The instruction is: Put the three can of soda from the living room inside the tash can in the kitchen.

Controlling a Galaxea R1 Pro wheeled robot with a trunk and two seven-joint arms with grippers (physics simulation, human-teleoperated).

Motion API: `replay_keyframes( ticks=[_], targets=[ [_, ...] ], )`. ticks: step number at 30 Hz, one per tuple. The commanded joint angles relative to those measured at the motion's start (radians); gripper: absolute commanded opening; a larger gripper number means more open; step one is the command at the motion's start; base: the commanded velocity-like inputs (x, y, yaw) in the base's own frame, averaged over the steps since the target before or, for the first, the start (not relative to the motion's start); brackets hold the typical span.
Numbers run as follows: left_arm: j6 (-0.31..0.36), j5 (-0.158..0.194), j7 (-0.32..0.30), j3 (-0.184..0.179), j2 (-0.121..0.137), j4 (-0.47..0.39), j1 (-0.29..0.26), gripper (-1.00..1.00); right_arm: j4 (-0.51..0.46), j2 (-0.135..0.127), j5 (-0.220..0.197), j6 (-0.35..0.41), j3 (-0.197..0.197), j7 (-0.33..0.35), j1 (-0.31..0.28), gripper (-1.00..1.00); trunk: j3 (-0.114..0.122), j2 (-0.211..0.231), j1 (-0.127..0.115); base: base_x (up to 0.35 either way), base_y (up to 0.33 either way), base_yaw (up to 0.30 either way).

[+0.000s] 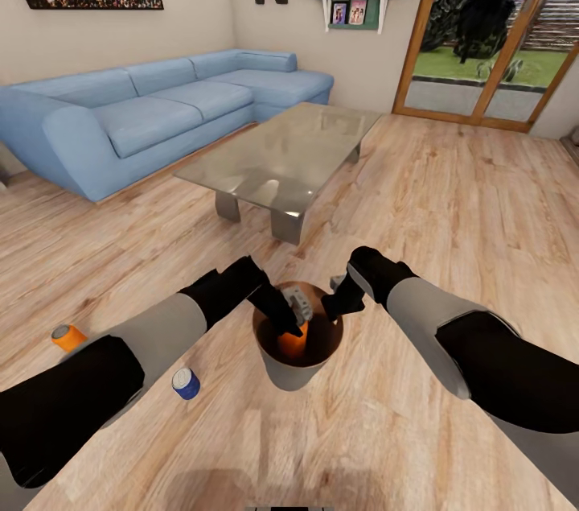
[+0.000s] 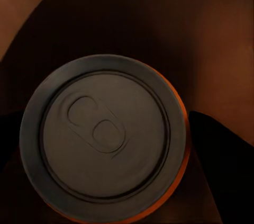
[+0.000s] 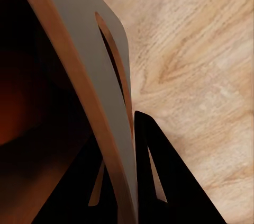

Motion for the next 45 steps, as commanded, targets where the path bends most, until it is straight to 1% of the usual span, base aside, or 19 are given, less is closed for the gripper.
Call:
replay_keyframes(
  ticks=[1, 4, 9, 10, 24, 26, 28, 30, 31, 32, 33, 36, 37, 39, 40, 41, 43, 44, 45],
  targets=[
    [0.000, 0.000, 0.000, -0.006, 0.000, 0.000, 0.001, -1.00, 0.000, 0.000, -0.029, 0.005, -0.015, 0.007, 0.000, -1.00, 0.000, 0.000, 0.000, 0.000, 0.000, 0.000],
    [0.001, -0.011, 0.000, -0.014, -0.001, 0.000, 0.002, -1.00, 0.000, 0.001, -0.029, 0.005, -0.015, 0.007, 0.000, -1.00, 0.000, 0.000, 0.000, 0.000, 0.000, 0.000],
    [0.005, -0.056, 0.000, -0.019, -0.004, 0.000, 0.022, -1.00, 0.000, 0.000, -0.029, 0.005, -0.015, 0.007, -0.001, -1.00, 0.000, 0.000, 0.000, 0.000, 0.000, 0.000],
    [0.005, -0.058, 0.000, -0.020, -0.004, 0.000, 0.022, 1.00, 0.000, 0.000, -0.029, 0.005, -0.015, 0.007, -0.001, -1.00, 0.000, 0.000, 0.000, 0.000, 0.000, 0.000],
    [0.001, -0.055, -0.017, -0.019, 0.007, -0.012, 0.025, 1.00, -0.001, -0.007, -0.029, 0.005, -0.016, 0.007, -0.001, -1.00, 0.000, 0.000, 0.000, 0.000, 0.000, 0.000],
    [0.000, -0.053, -0.066, -0.015, 0.010, -0.040, 0.025, 1.00, -0.001, -0.011, -0.029, 0.005, -0.015, 0.007, -0.001, -1.00, 0.000, 0.000, 0.000, 0.000, 0.000, 0.000],
    [0.003, -0.052, -0.129, -0.007, 0.021, -0.122, 0.025, 1.00, -0.002, -0.014, -0.029, 0.005, -0.015, 0.007, -0.001, -1.00, 0.000, 0.000, 0.000, 0.000, 0.000, 0.000],
    [0.010, -0.050, -0.169, 0.022, 0.059, -0.216, 0.025, 1.00, -0.002, -0.017, -0.030, 0.005, -0.014, 0.007, 0.000, -1.00, 0.000, 0.000, 0.000, 0.000, 0.000, 0.000],
    [0.018, -0.046, -0.186, 0.067, 0.098, -0.285, 0.025, 1.00, -0.003, -0.022, -0.030, 0.005, -0.014, 0.007, 0.000, -1.00, 0.000, 0.000, 0.000, 0.000, 0.000, 0.000],
    [0.023, -0.044, -0.192, 0.095, 0.118, -0.321, 0.025, 1.00, -0.003, -0.025, -0.030, 0.005, -0.013, 0.007, 0.001, -1.00, 0.000, 0.000, 0.000, 0.000, 0.000, 0.000],
    [0.036, -0.042, -0.208, 0.175, 0.165, -0.399, 0.026, 1.00, -0.003, -0.034, -0.030, 0.005, -0.013, 0.007, 0.001, -1.00, 0.000, 0.000, 0.000, 0.000, 0.000, 0.000],
    [0.047, -0.039, -0.248, 0.287, 0.236, -0.490, 0.027, 1.00, -0.003, -0.044, -0.030, 0.005, -0.013, 0.007, 0.002, -1.00, 0.000, 0.000, 0.000, 0.000, 0.000, 0.000],
    [0.051, -0.038, -0.287, 0.350, 0.275, -0.528, 0.029, 1.00, -0.003, -0.048, -0.030, 0.005, -0.012, 0.007, 0.003, -1.00, 0.000, 0.000, 0.000, 0.000, 0.000, 0.000],
    [0.053, -0.038, -0.324, 0.415, 0.307, -0.553, 0.035, 1.00, -0.003, -0.051, -0.030, 0.005, -0.012, 0.007, 0.003, -1.00, 0.000, 0.000, 0.000, 0.000, 0.000, 0.000],
    [0.053, -0.037, -0.352, 0.487, 0.335, -0.569, 0.045, 1.00, -0.003, -0.053, -0.030, 0.005, -0.012, 0.006, 0.004, -1.00, 0.000, 0.000, 0.000, 0.000, 0.000, 0.000],
    [0.053, -0.037, -0.362, 0.524, 0.347, -0.575, 0.051, 1.00, -0.003, -0.054, -0.029, 0.005, -0.012, 0.006, 0.004, -1.00, 0.000, 0.000, 0.000, 0.000, 0.000, 0.000],
    [0.042, -0.046, -0.380, 0.667, 0.379, -0.594, 0.113, 1.00, -0.005, -0.061, -0.029, 0.005, -0.012, 0.004, 0.006, -1.00, 0.000, 0.000, 0.000, 0.000, 0.000, 0.000],
    [0.035, -0.048, -0.375, 0.683, 0.383, -0.595, 0.132, 1.00, -0.005, -0.066, -0.029, 0.005, -0.012, 0.005, 0.006, -1.00, 0.000, 0.000, 0.000, 0.000, 0.000, 0.000],
    [0.002, -0.050, -0.346, 0.706, 0.388, -0.595, 0.179, 1.00, -0.006, -0.078, -0.029, 0.005, -0.012, 0.004, 0.007, -1.00, 0.000, 0.000, 0.000, 0.000, 0.000, 0.000]
  ],
)
